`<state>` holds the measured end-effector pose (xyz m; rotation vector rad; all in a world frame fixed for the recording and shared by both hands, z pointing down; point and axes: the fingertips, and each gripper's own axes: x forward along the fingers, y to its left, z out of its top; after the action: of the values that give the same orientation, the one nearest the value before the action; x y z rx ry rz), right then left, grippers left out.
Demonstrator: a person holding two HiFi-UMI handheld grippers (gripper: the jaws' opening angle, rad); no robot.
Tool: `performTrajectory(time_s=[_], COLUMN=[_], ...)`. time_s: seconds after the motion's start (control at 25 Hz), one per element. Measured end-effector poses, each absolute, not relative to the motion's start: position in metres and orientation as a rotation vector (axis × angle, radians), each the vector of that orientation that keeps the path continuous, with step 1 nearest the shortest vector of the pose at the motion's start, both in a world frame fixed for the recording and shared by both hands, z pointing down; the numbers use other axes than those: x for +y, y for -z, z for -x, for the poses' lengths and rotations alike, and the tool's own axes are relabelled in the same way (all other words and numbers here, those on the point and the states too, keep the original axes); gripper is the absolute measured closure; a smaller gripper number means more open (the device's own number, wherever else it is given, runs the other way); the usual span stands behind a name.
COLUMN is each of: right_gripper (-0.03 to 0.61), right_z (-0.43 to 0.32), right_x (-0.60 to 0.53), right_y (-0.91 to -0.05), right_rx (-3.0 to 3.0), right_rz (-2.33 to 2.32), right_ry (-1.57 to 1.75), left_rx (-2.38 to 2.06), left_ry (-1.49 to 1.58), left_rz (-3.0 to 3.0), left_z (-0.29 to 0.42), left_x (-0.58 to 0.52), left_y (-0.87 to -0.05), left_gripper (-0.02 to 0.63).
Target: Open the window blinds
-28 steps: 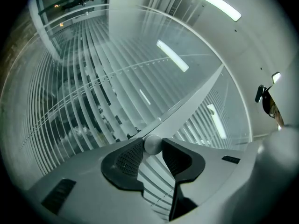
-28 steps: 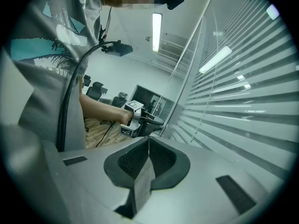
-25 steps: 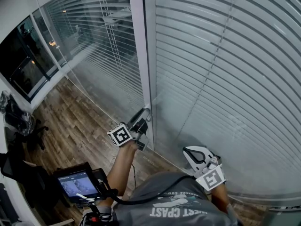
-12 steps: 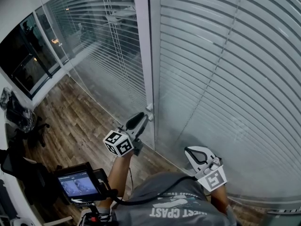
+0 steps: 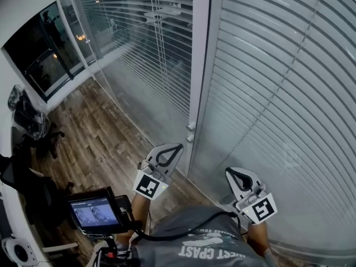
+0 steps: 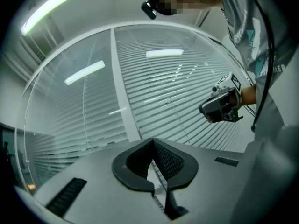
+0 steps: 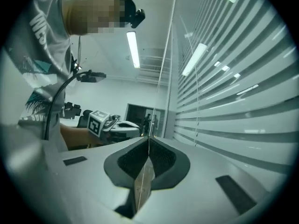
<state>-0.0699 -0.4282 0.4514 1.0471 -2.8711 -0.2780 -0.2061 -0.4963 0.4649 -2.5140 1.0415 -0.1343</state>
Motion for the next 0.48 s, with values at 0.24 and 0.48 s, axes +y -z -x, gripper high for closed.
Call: performTrajectory(time_s=[0.24, 0.48], right_gripper=[0.577, 0.577], right_z=[0.071, 0.073], right_x=[-0.456, -0.453], right_y=[-0.453, -0.458], right_rx=[-2.873, -2.861], right_rz=[-1.076, -1.07], right_ry=[0.224, 0.222], left_rx=[1.002, 1.003], left_ry=[0.149, 0.135], left_rz=[2.494, 2.491], left_z=[0.201, 0.204], left_x=[-0.505, -0.503], left_y=[-0.468, -0.468], left_gripper=[0.609, 0.609])
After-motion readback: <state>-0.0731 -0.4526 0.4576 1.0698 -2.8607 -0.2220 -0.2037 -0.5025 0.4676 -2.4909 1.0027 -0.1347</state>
